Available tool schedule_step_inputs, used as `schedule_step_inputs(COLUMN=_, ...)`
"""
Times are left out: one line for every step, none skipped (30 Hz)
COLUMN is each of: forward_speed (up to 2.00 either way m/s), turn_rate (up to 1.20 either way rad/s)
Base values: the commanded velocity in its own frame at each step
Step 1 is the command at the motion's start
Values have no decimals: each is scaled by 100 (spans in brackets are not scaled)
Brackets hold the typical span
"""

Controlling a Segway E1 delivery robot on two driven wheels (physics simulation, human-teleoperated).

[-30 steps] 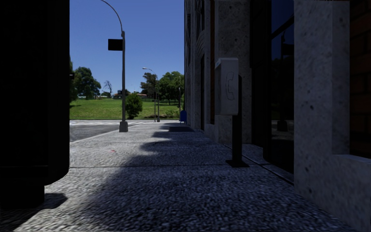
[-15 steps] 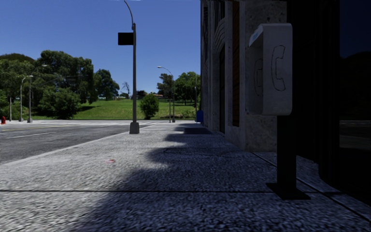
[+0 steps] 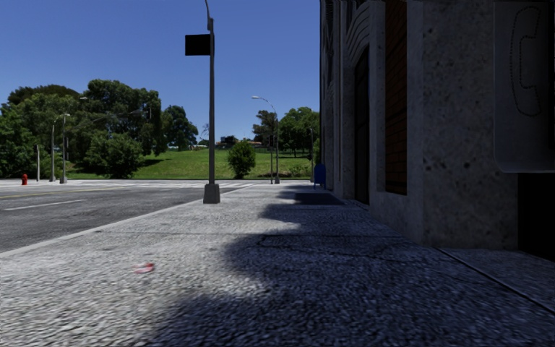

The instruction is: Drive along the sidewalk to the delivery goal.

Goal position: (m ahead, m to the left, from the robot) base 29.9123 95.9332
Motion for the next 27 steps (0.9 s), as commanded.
schedule_step_inputs(forward_speed=200, turn_rate=0)
schedule_step_inputs(forward_speed=200, turn_rate=0)
schedule_step_inputs(forward_speed=200, turn_rate=0)
schedule_step_inputs(forward_speed=200, turn_rate=0)
schedule_step_inputs(forward_speed=200, turn_rate=0)
schedule_step_inputs(forward_speed=200, turn_rate=0)
schedule_step_inputs(forward_speed=200, turn_rate=0)
schedule_step_inputs(forward_speed=200, turn_rate=0)
schedule_step_inputs(forward_speed=200, turn_rate=0)
schedule_step_inputs(forward_speed=200, turn_rate=0)
schedule_step_inputs(forward_speed=200, turn_rate=0)
schedule_step_inputs(forward_speed=200, turn_rate=0)
schedule_step_inputs(forward_speed=200, turn_rate=0)
schedule_step_inputs(forward_speed=200, turn_rate=0)
schedule_step_inputs(forward_speed=200, turn_rate=0)
schedule_step_inputs(forward_speed=200, turn_rate=0)
schedule_step_inputs(forward_speed=200, turn_rate=0)
schedule_step_inputs(forward_speed=200, turn_rate=0)
schedule_step_inputs(forward_speed=200, turn_rate=0)
schedule_step_inputs(forward_speed=200, turn_rate=0)
schedule_step_inputs(forward_speed=200, turn_rate=0)
schedule_step_inputs(forward_speed=200, turn_rate=0)
schedule_step_inputs(forward_speed=200, turn_rate=0)
schedule_step_inputs(forward_speed=200, turn_rate=0)
schedule_step_inputs(forward_speed=200, turn_rate=0)
schedule_step_inputs(forward_speed=200, turn_rate=0)
schedule_step_inputs(forward_speed=200, turn_rate=0)
